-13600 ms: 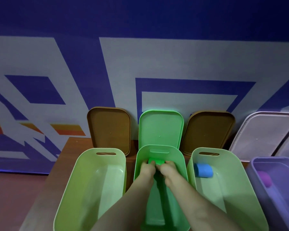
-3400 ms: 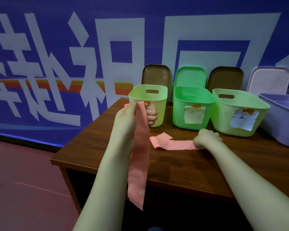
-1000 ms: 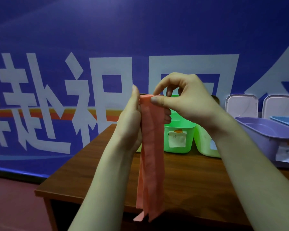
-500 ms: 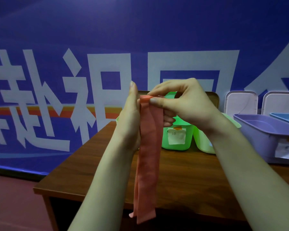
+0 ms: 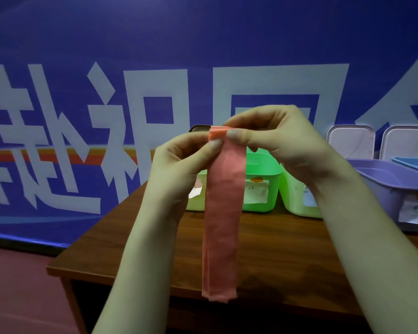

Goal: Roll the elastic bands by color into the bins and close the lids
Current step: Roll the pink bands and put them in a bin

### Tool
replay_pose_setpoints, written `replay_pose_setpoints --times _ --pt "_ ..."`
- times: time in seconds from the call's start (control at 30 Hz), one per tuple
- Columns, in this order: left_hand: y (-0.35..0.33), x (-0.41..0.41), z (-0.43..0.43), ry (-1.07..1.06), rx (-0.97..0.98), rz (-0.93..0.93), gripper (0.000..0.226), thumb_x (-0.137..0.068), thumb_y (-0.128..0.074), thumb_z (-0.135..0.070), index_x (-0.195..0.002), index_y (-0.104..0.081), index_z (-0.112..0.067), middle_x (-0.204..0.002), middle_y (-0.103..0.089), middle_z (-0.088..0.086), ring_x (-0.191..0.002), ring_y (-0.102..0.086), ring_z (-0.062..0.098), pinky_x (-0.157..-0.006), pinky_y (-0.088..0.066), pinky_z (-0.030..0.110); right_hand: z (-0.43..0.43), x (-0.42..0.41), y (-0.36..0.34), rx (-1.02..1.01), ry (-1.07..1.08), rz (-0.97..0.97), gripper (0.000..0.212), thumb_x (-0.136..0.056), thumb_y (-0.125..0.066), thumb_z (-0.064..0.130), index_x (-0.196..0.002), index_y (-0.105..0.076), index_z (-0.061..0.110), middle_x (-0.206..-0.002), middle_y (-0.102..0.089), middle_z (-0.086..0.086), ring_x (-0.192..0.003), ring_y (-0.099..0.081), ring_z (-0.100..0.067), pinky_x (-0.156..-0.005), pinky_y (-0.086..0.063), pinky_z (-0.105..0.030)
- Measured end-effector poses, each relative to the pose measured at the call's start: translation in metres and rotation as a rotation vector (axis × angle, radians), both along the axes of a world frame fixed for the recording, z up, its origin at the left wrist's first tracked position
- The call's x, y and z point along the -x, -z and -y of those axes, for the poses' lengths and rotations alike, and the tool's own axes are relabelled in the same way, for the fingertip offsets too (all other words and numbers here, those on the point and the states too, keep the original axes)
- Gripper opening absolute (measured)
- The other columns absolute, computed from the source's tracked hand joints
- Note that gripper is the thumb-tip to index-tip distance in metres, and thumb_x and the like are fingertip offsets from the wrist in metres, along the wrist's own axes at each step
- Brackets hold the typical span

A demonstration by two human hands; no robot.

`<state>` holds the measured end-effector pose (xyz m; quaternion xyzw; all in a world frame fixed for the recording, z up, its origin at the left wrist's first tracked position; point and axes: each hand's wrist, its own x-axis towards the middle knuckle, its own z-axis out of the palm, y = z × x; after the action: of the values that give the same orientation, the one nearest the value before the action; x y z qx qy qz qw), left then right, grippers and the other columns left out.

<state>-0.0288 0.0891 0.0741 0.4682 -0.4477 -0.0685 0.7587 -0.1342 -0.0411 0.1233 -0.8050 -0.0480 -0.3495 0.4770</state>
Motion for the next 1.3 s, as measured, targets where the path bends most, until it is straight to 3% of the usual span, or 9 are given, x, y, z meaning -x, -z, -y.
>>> replay_pose_setpoints --times 0.1,0.17,0.57,0.8,0.9,1.03,1.17,1.3 --pt "0.000 0.000 0.002 -0.046 0.051 -0.018 0.012 -0.085 -0.065 -0.006 -0.095 -0.071 -0.009 -0.084 -0.074 0.002 -0.082 -0.071 0.016 -0.069 -0.055 0.022 0.006 -0.001 0.005 -0.055 -0.064 -0.024 0.031 -0.071 -0.073 0.019 -0.102 -0.069 0.016 -0.094 -0.074 -0.002 -0.087 -0.068 -0.016 -0.071 -0.054 -0.027" --pt "0.001 -0.002 0.002 -0.052 0.069 -0.038 0.011 -0.084 -0.065 -0.006 -0.093 -0.071 -0.011 -0.082 -0.075 0.001 -0.080 -0.072 0.016 -0.068 -0.055 0.022 0.008 -0.003 0.011 -0.119 -0.116 -0.011 0.030 -0.071 -0.071 0.014 -0.100 -0.068 0.012 -0.092 -0.074 -0.004 -0.086 -0.070 -0.019 -0.071 -0.057 -0.030" --pt "0.001 -0.007 0.008 -0.051 0.084 -0.048 0.023 -0.085 -0.065 -0.004 -0.106 -0.068 -0.011 -0.088 -0.075 0.003 -0.085 -0.072 0.018 -0.068 -0.056 0.024 0.009 -0.007 0.022 -0.268 -0.144 0.066 0.027 -0.068 -0.069 0.003 -0.092 -0.067 0.015 -0.079 -0.074 -0.003 -0.068 -0.070 -0.019 -0.054 -0.057 -0.029" --pt "-0.002 -0.008 0.016 -0.132 0.071 -0.012 0.016 -0.087 -0.066 -0.013 -0.102 -0.069 -0.008 -0.086 -0.073 -0.002 -0.083 -0.070 0.013 -0.068 -0.055 0.022 0.010 -0.013 0.016 -0.205 -0.037 0.055 0.023 -0.080 -0.066 -0.009 -0.084 -0.066 0.013 -0.075 -0.073 0.000 -0.069 -0.067 -0.021 -0.055 -0.059 -0.032" --pt "-0.001 -0.006 0.022 -0.125 0.012 -0.034 0.023 -0.093 -0.059 -0.027 -0.110 -0.067 -0.013 -0.096 -0.073 -0.002 -0.092 -0.069 0.013 -0.074 -0.055 0.024 0.009 -0.017 0.014 -0.252 -0.005 0.097 0.024 -0.081 -0.063 -0.012 -0.083 -0.065 0.011 -0.073 -0.072 -0.001 -0.067 -0.064 -0.024 -0.057 -0.058 -0.034" --pt "0.005 0.001 0.028 -0.032 -0.117 -0.006 0.033 -0.096 -0.046 -0.043 -0.116 -0.061 -0.022 -0.110 -0.069 0.000 -0.105 -0.066 0.015 -0.089 -0.054 0.035 0.008 -0.019 0.013 -0.260 0.002 0.146 0.020 -0.081 -0.065 -0.009 -0.084 -0.064 0.011 -0.072 -0.071 0.002 -0.062 -0.066 -0.016 -0.053 -0.056 -0.028" --pt "-0.005 -0.003 0.024 -0.104 -0.022 -0.047 0.023 -0.096 -0.052 -0.027 -0.116 -0.060 -0.019 -0.101 -0.068 -0.005 -0.089 -0.067 0.007 -0.072 -0.054 0.019 0.011 -0.017 0.012 -0.226 0.009 0.148 0.021 -0.081 -0.066 -0.009 -0.082 -0.065 0.012 -0.072 -0.072 0.001 -0.064 -0.068 -0.017 -0.055 -0.058 -0.030" --pt "-0.020 -0.001 0.017 -0.124 -0.099 -0.045 0.041 -0.096 -0.040 -0.048 -0.090 -0.066 -0.018 -0.077 -0.071 -0.003 -0.073 -0.069 0.011 -0.063 -0.054 0.021 0.013 -0.014 0.012 -0.171 -0.006 0.138 0.022 -0.079 -0.066 -0.012 -0.082 -0.067 0.010 -0.073 -0.073 -0.001 -0.068 -0.068 -0.020 -0.059 -0.059 -0.032"
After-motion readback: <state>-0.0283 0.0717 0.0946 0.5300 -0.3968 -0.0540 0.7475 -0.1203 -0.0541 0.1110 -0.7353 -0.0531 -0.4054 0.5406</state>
